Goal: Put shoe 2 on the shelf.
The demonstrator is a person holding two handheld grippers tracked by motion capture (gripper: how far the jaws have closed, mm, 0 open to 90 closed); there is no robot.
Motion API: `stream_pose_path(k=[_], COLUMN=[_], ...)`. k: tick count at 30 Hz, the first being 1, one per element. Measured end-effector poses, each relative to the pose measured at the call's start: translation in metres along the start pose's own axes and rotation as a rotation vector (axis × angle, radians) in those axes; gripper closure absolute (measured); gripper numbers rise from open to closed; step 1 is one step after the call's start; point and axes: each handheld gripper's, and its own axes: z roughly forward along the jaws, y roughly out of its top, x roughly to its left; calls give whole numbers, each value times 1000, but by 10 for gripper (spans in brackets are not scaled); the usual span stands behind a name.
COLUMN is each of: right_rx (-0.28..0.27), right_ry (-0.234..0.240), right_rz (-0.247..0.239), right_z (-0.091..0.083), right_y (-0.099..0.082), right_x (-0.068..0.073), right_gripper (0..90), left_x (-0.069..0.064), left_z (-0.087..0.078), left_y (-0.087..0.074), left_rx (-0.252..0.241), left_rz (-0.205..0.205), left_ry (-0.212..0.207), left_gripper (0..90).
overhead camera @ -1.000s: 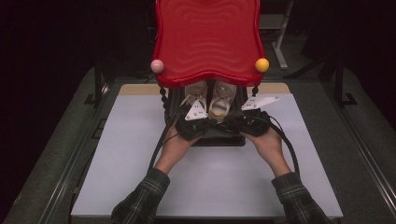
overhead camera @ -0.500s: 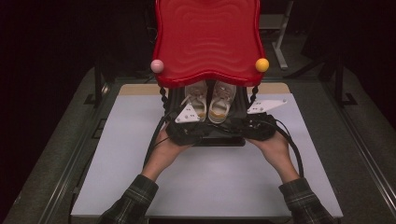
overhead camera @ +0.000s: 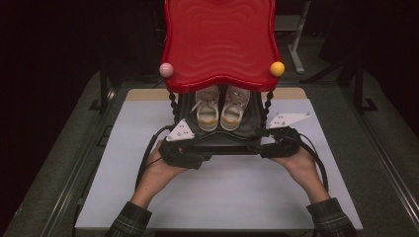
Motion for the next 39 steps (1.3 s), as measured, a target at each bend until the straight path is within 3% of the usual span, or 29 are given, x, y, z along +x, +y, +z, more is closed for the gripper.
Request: stream_pose_path(k=[4, 12, 13, 19, 23, 26, 33, 39], right_rx=[8, 33, 37, 32, 46, 60, 105, 145], right_ry=[-9, -39, -47, -69, -97, -117, -176, -199], right_rz=[11, 54, 63, 97, 128, 125, 138, 182], right_z=[-5, -26, -32, -44, -52, -53, -58, -59], right_y=[-10, -42, -51, -71, -90, -96, -130, -155], right_x=[-3, -10, -11, -15, -15, -14, -11, -11], right_gripper=[378, 362, 356, 321, 264, 229, 138, 89], left_x=[0, 0, 2, 4, 5, 5, 8, 11], left_z=[-9, -30, -38, -52, -59, -61, -70, -75], left_y=[-10, -45, -57, -84, -113, -121, -154, -172], left_rx=[-4, 22, 27, 47, 110, 141, 220, 240], left_rz=[-13, -29, -46, -74, -96, -96, -121, -123], left_ry=[17, 58, 72, 95, 103, 109, 135, 151], left_gripper=[252, 249, 249, 238, 189, 178, 151, 141])
